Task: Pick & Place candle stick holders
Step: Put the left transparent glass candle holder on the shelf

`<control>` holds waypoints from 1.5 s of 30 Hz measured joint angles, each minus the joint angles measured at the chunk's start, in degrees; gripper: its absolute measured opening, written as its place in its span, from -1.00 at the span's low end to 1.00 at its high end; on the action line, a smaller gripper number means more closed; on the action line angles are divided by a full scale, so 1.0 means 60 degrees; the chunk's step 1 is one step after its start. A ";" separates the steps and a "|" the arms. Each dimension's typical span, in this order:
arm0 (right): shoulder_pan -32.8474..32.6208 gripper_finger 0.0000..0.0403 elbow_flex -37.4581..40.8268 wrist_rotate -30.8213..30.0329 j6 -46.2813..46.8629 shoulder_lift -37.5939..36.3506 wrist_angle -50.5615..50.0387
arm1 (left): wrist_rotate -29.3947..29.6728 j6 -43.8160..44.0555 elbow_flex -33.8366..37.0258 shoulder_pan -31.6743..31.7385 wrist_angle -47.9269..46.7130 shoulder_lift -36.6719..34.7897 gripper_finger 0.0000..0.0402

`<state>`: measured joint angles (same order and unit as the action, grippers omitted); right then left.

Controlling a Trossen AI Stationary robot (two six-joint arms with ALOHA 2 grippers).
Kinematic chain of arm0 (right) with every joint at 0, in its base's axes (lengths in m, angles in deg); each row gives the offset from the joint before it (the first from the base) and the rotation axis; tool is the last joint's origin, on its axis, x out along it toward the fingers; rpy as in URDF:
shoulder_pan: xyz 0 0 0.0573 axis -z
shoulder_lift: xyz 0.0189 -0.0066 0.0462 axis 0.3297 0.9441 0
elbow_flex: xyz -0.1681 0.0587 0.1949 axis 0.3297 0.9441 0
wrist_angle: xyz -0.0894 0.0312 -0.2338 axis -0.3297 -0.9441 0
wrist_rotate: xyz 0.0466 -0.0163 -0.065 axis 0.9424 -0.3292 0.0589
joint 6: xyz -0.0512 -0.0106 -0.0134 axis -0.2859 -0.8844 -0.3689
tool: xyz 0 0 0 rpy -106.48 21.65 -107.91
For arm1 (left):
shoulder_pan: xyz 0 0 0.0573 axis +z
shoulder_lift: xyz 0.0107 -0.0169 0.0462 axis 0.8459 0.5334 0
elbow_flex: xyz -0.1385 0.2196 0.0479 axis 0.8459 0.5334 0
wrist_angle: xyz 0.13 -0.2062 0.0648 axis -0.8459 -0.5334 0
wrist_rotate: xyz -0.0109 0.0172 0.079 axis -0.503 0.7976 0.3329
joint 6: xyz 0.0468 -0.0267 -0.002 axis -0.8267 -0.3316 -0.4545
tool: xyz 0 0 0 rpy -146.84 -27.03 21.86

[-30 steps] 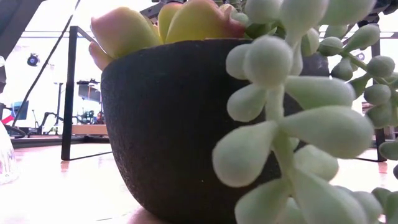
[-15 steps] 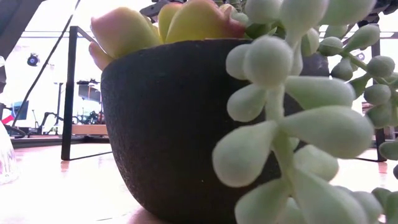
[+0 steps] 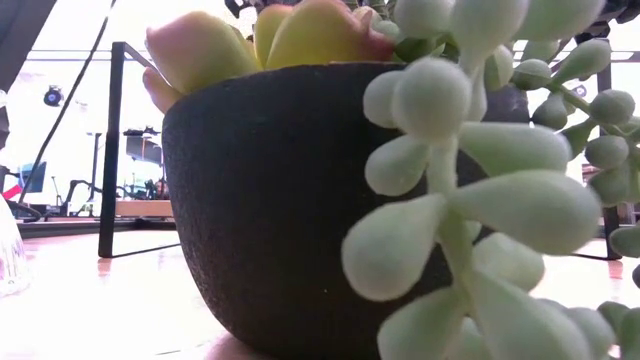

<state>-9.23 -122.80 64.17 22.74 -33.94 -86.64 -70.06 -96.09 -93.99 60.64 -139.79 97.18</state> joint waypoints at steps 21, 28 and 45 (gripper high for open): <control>0.0003 -0.96 -0.0002 -0.0003 0.0000 0.0000 0.0000 | 0.1897 0.4575 -0.2043 -0.1932 -0.1043 -0.1689 -0.44; 0.0000 -0.96 0.0000 0.0000 0.0000 0.0000 0.0000 | 0.3543 0.6699 -0.2043 -0.4019 -0.1617 -0.1839 -0.49; 0.0000 -0.96 -0.0003 -0.0003 0.0000 0.0000 0.0000 | 0.4703 1.7236 0.2104 -0.7318 -0.0388 -0.1868 -0.49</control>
<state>-9.23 -122.81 64.15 22.74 -33.94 -86.64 -41.85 7.32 -81.36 16.73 -142.12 85.98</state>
